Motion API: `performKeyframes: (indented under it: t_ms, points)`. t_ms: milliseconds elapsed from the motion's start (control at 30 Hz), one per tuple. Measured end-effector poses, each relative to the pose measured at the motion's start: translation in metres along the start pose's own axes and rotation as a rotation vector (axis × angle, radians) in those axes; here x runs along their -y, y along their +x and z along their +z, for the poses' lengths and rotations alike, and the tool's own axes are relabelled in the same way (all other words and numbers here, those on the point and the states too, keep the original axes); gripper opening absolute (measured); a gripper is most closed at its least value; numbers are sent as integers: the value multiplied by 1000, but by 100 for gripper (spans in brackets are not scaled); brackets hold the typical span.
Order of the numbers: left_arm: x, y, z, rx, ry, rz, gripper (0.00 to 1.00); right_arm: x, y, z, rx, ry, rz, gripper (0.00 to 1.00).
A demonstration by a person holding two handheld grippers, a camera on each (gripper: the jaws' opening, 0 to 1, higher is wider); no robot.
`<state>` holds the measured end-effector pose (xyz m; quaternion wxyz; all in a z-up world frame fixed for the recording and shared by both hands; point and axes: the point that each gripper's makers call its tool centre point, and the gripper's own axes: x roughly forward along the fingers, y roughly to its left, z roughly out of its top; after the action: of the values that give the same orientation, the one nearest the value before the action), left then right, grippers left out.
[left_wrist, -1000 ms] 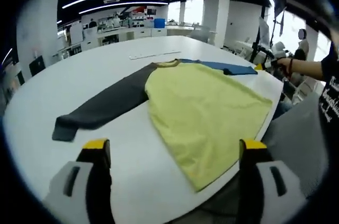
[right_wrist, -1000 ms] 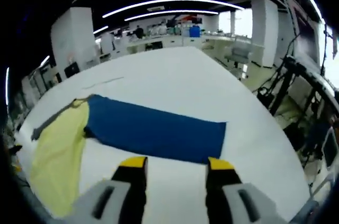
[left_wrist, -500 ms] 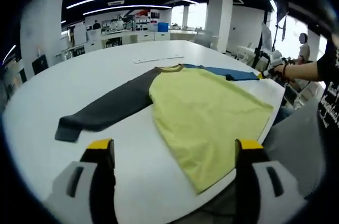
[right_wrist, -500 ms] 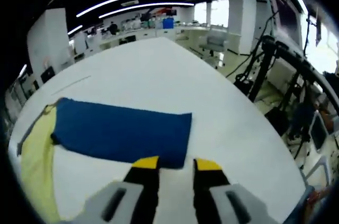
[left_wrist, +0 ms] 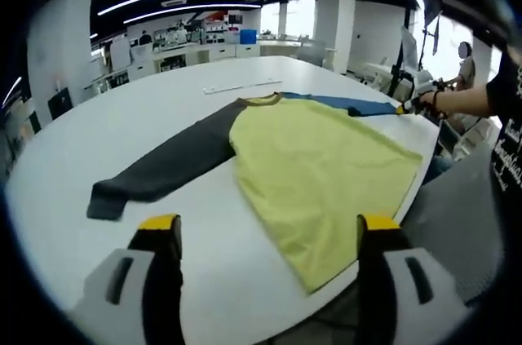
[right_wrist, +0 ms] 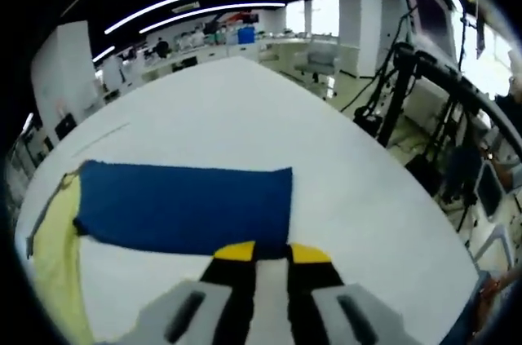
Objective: Fold the garment on the visible template until the final outline fits inside the template.
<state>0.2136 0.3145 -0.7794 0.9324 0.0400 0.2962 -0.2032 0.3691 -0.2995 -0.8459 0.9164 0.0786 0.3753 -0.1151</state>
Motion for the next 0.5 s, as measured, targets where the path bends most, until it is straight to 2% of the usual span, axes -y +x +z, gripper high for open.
performKeyframes:
  t_ms: [167, 200, 367, 433, 500]
  points:
    - [1, 0, -1, -10, 11, 3, 84, 2, 4, 3, 2, 47, -1, 1]
    - [1, 0, -1, -10, 11, 2, 85, 5, 9, 8, 0, 51, 6, 0]
    - [2, 2, 0, -3, 2, 2, 89, 5, 11, 11, -27, 63, 26, 0]
    - [2, 2, 1, -2, 4, 3, 91, 2, 10, 12, -50, -67, 43, 0]
    - [2, 3, 1, -2, 7, 2, 91, 2, 13, 17, -43, -135, 53, 0]
